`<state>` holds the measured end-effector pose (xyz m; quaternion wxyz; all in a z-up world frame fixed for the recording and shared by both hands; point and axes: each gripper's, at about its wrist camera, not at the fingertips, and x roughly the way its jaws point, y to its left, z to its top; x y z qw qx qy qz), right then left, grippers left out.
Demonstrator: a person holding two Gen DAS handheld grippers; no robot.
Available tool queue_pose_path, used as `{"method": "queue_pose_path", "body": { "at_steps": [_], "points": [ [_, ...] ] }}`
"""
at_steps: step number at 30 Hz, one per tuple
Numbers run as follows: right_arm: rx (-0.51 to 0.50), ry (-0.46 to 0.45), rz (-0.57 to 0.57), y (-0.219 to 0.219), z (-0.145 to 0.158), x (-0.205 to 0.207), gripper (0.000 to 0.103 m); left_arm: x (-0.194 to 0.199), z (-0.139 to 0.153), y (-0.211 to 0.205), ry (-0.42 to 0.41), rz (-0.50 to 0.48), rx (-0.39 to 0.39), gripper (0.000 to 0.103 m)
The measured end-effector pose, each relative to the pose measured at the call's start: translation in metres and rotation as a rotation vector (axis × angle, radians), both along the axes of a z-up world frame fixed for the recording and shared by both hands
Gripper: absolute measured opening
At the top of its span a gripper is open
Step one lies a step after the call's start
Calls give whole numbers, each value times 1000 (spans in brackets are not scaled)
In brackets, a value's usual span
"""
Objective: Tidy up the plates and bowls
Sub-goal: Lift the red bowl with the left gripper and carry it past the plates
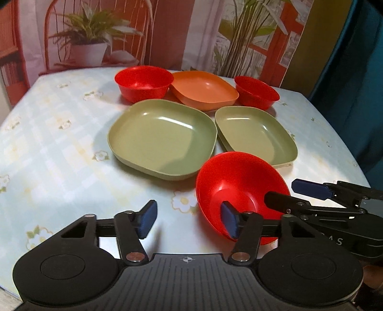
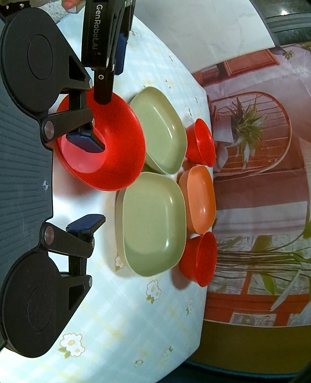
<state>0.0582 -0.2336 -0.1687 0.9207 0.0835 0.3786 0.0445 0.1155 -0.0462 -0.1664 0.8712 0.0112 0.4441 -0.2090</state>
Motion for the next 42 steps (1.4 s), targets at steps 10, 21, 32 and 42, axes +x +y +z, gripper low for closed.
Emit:
{"method": "queue_pose_path", "body": {
  "at_steps": [10,21,32,42],
  "points": [
    [38,16,-14,-5,-4,3,34,3,-3,0,28,3,-36,34],
    [62,19,-28,-8,-7,2,13,1,-4,0,20,-23,-75,12],
    [112,35,-32,-8,-6,3,7,-2,2,1,-5,-31,-66,10],
    [141,39,-37,-5,8,11,7,0,21,9,-57,-30,-72,10]
  ]
}}
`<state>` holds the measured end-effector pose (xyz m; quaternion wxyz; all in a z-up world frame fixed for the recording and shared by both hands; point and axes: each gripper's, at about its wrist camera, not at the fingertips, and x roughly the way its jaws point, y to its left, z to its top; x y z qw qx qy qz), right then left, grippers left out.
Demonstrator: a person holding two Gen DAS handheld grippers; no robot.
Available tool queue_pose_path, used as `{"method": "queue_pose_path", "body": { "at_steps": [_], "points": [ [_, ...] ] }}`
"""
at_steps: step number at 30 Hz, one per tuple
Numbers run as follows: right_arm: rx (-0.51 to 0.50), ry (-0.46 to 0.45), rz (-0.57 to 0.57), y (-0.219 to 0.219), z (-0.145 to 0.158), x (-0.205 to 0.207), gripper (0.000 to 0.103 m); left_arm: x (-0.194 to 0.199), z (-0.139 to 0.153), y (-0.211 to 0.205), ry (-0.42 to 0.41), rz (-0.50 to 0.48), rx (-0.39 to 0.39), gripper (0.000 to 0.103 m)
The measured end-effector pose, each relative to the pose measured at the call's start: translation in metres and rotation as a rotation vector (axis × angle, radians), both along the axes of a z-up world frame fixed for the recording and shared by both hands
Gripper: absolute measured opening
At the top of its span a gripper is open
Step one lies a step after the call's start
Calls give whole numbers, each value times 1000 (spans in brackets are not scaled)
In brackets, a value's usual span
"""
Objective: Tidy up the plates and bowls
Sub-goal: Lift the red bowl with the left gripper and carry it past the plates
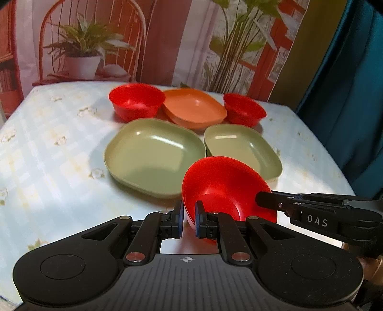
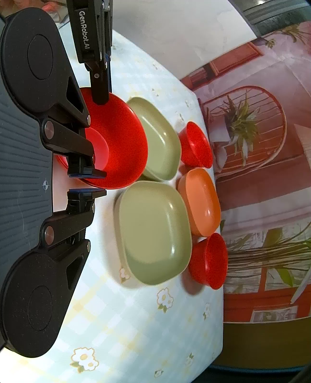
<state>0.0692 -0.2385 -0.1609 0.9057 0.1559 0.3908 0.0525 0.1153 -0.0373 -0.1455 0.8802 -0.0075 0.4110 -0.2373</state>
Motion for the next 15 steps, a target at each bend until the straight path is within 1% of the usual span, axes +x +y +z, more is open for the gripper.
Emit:
{"method": "queue_pose_path", "body": {
  "at_steps": [8,11,15],
  "points": [
    [32,-26,-6,0,25,17,7,14,25,4,-43,16,-28,11],
    [41,-38,-4,-1,37,27,7,23,37,3,-73,21,-28,11],
    [23,-75,16,0,57,45,7,38,50,4,-98,33,-42,11]
  ]
}}
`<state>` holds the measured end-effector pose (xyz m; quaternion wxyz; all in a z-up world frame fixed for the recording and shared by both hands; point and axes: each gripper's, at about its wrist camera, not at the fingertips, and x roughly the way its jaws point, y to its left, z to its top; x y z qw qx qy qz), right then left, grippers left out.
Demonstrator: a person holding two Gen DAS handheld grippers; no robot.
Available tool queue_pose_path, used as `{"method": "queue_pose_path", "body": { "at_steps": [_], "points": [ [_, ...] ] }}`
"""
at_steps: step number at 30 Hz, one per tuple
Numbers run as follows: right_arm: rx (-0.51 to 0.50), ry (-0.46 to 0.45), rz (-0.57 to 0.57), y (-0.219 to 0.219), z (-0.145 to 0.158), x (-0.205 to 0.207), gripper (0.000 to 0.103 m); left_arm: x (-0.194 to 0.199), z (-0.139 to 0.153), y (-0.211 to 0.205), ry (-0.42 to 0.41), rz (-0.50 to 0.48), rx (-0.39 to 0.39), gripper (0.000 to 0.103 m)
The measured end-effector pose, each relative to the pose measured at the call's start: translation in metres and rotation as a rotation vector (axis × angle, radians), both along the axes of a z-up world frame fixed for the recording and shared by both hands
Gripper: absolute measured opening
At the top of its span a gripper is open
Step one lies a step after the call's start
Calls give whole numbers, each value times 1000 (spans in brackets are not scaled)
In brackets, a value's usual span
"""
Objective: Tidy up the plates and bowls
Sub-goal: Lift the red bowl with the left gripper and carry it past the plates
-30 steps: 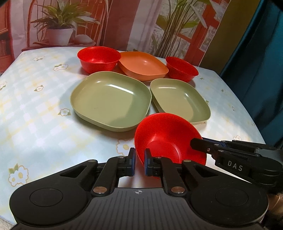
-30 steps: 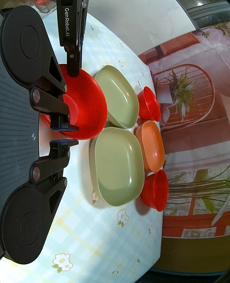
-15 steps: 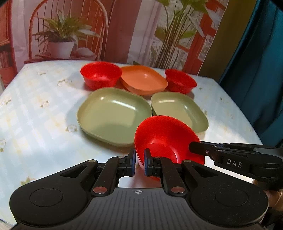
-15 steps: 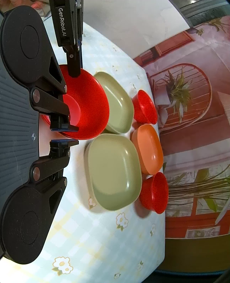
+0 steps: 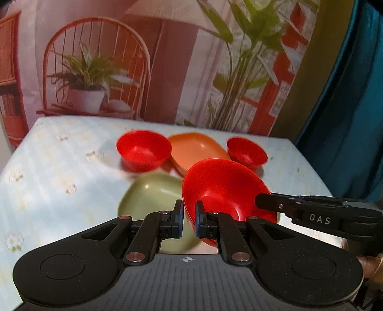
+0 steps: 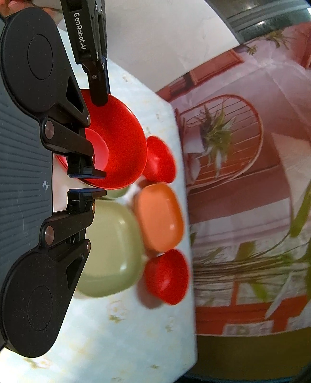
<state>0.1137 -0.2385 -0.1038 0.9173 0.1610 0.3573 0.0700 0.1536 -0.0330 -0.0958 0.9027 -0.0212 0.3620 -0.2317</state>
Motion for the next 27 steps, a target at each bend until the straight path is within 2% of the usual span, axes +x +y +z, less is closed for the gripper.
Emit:
{"method": "queue_pose_path", "body": {
  "at_steps": [11,18,27],
  "points": [
    [-29,-78,48,8,47,59,7,46,35,6,-64,58,-17,11],
    [-15,-106,62,10,64,103,7,75,56,9,-113,85,-12,11],
    [-58,-131,84,15,77,152,7,114,63,9,-130,98,10,11]
  ]
}}
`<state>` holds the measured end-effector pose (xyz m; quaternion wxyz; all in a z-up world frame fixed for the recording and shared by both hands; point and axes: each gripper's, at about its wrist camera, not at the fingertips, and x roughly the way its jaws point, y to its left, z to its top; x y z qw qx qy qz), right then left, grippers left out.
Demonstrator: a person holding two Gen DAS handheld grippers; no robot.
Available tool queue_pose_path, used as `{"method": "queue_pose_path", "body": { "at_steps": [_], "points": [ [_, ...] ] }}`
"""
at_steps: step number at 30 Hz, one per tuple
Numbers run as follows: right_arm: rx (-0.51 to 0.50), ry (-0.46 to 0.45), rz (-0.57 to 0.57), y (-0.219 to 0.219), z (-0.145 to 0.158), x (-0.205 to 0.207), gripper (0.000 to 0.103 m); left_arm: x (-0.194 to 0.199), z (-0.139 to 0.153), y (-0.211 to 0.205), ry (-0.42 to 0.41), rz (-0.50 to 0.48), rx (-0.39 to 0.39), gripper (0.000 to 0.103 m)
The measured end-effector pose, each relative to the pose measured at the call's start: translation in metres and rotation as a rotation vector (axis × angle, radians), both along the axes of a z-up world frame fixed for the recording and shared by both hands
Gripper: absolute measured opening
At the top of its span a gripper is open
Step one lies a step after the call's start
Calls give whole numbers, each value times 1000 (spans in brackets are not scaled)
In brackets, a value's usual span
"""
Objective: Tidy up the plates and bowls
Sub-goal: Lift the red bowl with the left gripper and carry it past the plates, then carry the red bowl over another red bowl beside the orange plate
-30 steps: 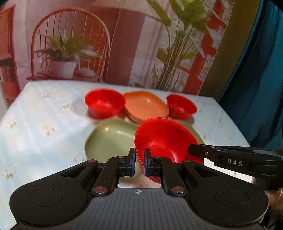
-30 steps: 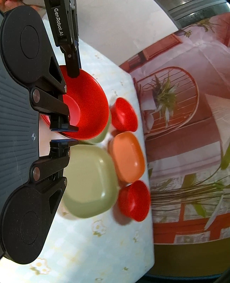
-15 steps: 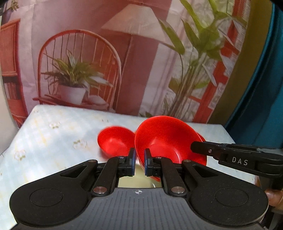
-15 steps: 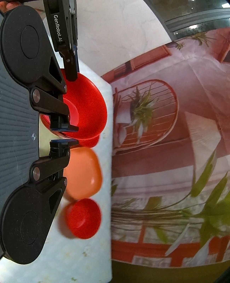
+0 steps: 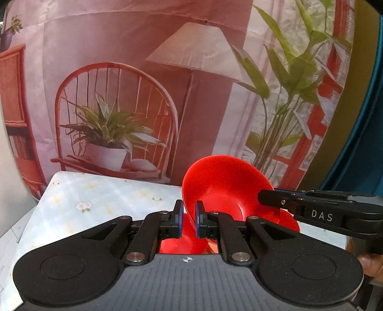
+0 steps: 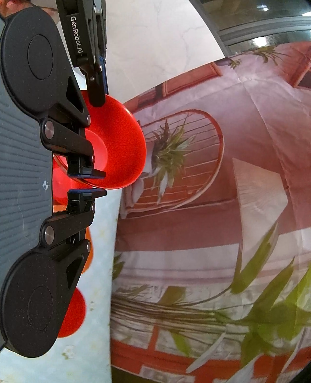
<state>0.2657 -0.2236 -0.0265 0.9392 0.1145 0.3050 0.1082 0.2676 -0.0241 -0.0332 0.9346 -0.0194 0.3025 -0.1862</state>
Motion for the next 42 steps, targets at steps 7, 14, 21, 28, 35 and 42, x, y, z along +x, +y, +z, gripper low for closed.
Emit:
{"method": "queue_pose_path", "body": {
  "at_steps": [7,14,21,28,35,42],
  "points": [
    [-9,26,12,2,-10,36,7,30,-12,4,21,2,6,11],
    [-8,72,33,7,-38,66,7,57,-37,6,62,4,13,11],
    [-6,112,47,11,-66,94,8,85,-60,10,103,20,12,11],
    [-7,163,59,16,-91,108,8,94,-83,9,156,10,30,11],
    [-18,206,63,18,-114,108,8,99,-109,7,208,13,49,11],
    [-55,212,78,25,-126,106,8,99,-123,8,226,18,73,11]
  ]
}}
